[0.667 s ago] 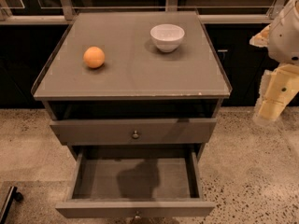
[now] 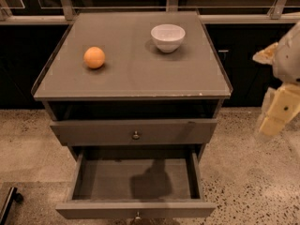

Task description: Close middle drawer

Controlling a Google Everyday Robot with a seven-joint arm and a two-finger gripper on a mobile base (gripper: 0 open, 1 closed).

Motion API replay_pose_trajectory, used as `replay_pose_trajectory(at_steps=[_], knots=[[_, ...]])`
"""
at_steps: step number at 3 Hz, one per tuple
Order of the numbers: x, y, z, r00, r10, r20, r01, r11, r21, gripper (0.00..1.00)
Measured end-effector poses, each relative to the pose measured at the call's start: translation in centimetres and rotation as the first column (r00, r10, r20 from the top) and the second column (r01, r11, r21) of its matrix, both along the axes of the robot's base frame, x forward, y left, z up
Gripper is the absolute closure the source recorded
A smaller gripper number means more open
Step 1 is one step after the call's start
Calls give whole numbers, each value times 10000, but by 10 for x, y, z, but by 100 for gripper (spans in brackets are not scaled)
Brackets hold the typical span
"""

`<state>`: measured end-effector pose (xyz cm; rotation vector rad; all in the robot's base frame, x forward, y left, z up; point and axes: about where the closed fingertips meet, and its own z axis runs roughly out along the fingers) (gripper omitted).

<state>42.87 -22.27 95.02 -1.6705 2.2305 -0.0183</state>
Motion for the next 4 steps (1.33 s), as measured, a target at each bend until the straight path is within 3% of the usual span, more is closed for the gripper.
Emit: replay_pose_trajectory(at_steps=[1, 2, 3, 4], knots=[[-19, -14, -64, 9994, -287, -184, 312, 9874, 1551, 0], [-29, -11, -128, 9983, -500, -293, 565, 9521, 3006, 0], [-35, 10, -194, 9958, -389, -827, 679, 9207, 3844, 0], [-38, 24, -250, 9904, -592, -1247, 1074, 8979, 4269, 0]])
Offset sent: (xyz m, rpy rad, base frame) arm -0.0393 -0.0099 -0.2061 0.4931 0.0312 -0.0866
